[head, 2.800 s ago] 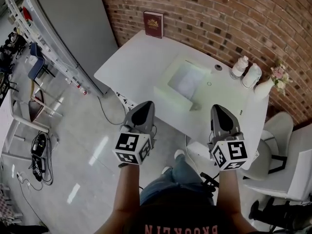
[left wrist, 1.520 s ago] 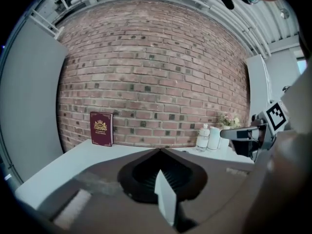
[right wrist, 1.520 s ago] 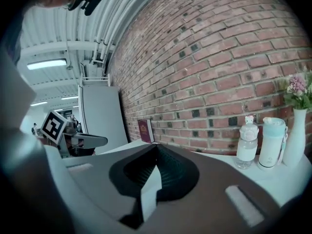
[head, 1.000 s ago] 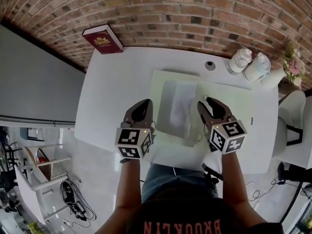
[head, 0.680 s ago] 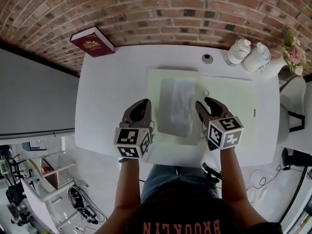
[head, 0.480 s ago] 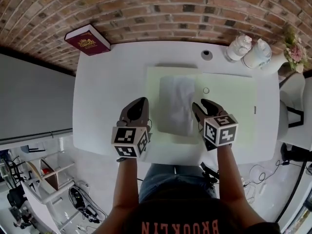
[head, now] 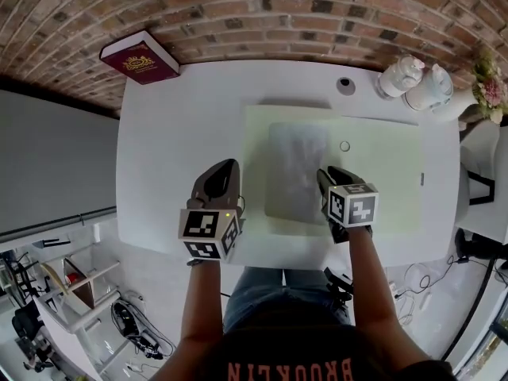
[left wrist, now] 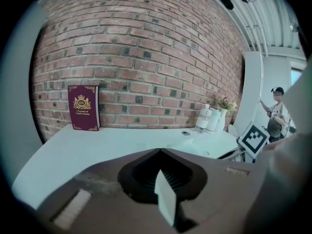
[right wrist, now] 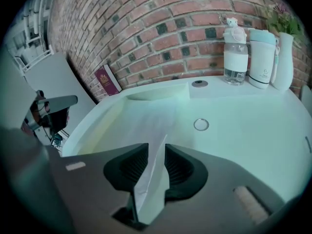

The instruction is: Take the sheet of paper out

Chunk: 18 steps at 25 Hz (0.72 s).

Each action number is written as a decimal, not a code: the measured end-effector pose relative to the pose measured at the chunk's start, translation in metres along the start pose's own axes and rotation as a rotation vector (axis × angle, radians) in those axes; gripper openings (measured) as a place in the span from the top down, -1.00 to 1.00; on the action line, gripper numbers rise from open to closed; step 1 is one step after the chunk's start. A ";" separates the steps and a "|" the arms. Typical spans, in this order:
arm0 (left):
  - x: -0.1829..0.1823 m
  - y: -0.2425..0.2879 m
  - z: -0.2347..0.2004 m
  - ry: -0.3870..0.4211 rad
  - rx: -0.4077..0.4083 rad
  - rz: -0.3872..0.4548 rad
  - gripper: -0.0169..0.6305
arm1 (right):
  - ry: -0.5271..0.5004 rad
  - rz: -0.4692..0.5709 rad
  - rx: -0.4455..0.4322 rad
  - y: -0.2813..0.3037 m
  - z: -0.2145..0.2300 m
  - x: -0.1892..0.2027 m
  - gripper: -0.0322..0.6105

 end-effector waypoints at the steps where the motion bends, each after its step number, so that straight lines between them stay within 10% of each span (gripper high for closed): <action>1: 0.002 0.000 -0.002 -0.002 0.000 -0.004 0.96 | 0.002 -0.011 0.006 0.003 0.000 0.002 0.56; 18: 0.011 -0.003 -0.013 -0.023 0.028 -0.016 0.96 | -0.046 -0.073 0.075 0.016 0.005 0.007 0.89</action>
Point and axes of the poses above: the fingertips, and each gripper's own axes: y forward along the fingers, z to its right, x out of its underside, the point moved 2 cm from there along -y, backward along the fingers, and after that the axes turned 4 degrees about -y, right-handed, at the moved point
